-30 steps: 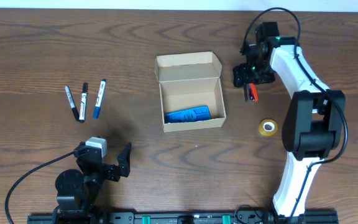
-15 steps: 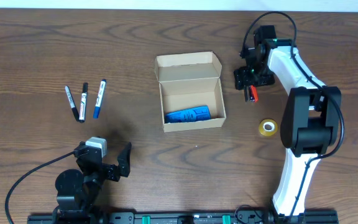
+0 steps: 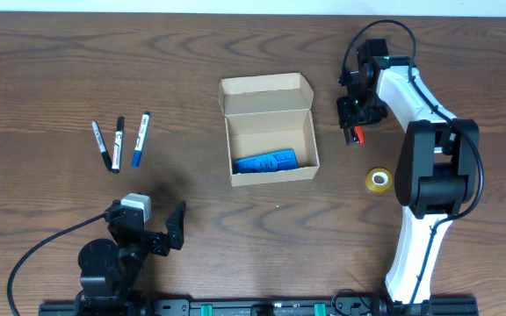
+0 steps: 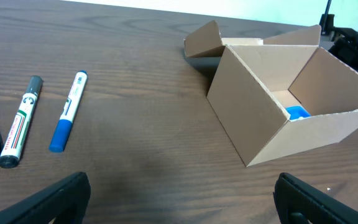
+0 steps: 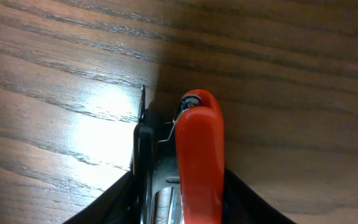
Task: Pack container
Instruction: 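Move the right gripper over the red stapler and grasp it, then lift the red stapler and carry it into the box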
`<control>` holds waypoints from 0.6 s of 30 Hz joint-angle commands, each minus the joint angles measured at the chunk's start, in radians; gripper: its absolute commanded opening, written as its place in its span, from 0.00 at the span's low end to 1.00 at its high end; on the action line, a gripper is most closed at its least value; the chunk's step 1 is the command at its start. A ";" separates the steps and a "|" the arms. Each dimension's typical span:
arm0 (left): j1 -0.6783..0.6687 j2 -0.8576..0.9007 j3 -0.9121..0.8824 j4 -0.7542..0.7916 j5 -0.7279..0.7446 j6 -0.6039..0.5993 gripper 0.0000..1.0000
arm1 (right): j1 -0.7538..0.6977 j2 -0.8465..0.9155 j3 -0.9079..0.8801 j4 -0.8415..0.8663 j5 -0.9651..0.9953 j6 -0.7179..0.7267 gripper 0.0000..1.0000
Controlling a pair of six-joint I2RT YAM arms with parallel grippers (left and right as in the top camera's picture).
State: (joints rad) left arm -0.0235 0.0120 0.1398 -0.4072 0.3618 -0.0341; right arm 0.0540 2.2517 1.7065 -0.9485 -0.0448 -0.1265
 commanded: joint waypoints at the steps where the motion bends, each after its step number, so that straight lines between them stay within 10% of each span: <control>1: -0.003 -0.007 -0.020 -0.001 -0.003 -0.011 0.95 | -0.001 0.042 -0.007 -0.002 -0.008 -0.002 0.35; 18: -0.003 -0.007 -0.020 -0.001 -0.003 -0.011 0.95 | -0.001 0.018 0.082 -0.070 -0.011 0.025 0.14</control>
State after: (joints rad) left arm -0.0235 0.0120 0.1398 -0.4072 0.3618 -0.0341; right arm 0.0540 2.2585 1.7332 -1.0077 -0.0502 -0.1158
